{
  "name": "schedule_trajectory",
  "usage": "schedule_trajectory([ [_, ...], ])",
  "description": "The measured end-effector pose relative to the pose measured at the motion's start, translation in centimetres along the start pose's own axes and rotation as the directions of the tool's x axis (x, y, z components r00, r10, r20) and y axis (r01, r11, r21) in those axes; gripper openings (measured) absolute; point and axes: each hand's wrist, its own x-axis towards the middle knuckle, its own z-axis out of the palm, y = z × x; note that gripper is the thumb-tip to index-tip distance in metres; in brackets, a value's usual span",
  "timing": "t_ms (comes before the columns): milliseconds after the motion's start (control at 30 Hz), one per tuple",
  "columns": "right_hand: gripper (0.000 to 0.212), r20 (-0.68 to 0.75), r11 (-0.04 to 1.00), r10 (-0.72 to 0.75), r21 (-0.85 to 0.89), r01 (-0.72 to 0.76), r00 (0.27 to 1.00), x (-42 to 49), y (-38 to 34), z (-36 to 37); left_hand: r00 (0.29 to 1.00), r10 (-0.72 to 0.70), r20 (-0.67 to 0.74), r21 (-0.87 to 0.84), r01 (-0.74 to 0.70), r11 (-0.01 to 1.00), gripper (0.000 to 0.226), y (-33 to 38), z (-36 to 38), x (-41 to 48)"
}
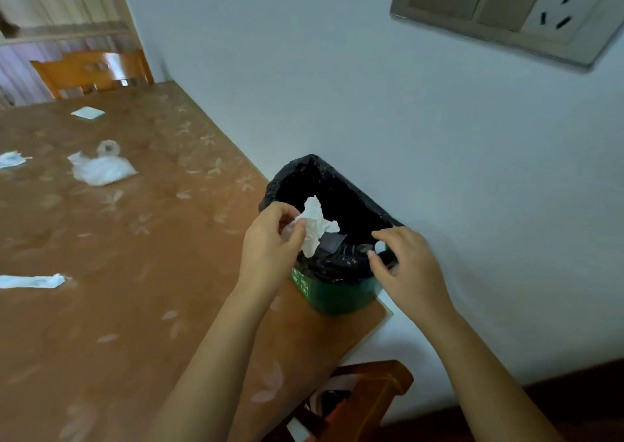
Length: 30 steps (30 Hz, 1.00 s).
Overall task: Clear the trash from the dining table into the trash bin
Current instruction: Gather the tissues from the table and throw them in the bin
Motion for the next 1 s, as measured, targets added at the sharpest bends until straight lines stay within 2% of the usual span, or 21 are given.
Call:
schedule_trajectory([
  [133, 0.023, -0.030, 0.999, 0.054, -0.002, -0.055, 0.998, -1.0, 1.2, -0.8, 0.998, -0.004, 0.061, -0.020, 0.005, 1.000, 0.008, 0.2, 2.2, 2.3],
  [267, 0.029, -0.033, 0.996, 0.090, 0.004, -0.090, 0.995, -1.6, 1.7, -1.3, 0.992, 0.074, 0.103, 0.109, -0.085, 0.990, 0.006, -0.5, 3.9, 3.9],
  [400, 0.037, -0.039, 0.996, 0.088, -0.008, -0.089, 0.995, -2.0, 1.8, -1.5, 0.985, 0.155, 0.081, 0.238, -0.170, 0.956, 0.019, -1.4, 4.1, 3.8],
  [633, 0.030, -0.037, 0.999, 0.041, 0.014, -0.041, 0.998, -3.8, 0.8, -2.0, 0.940, 0.332, 0.081, 0.484, -0.329, 0.811, 0.019, -1.1, 0.1, -3.8],
  [800, 0.026, 0.031, 0.999, -0.041, 0.028, 0.040, 0.999, -7.1, -0.9, -1.2, 0.970, 0.234, 0.066, 0.605, -0.225, 0.763, 0.017, -2.0, -2.4, -11.3],
  [900, 0.030, 0.101, 0.996, -0.089, 0.034, 0.086, 0.991, -10.5, -1.8, -1.1, 0.985, 0.165, 0.045, 0.616, -0.157, 0.772, 0.033, -2.3, -4.0, -16.1],
  [1000, 0.036, 0.152, 0.992, -0.114, 0.077, 0.104, 0.982, -14.6, -2.5, -1.7, 0.992, 0.109, -0.059, 0.618, -0.049, 0.785, 0.039, -1.7, -6.9, -21.5],
])
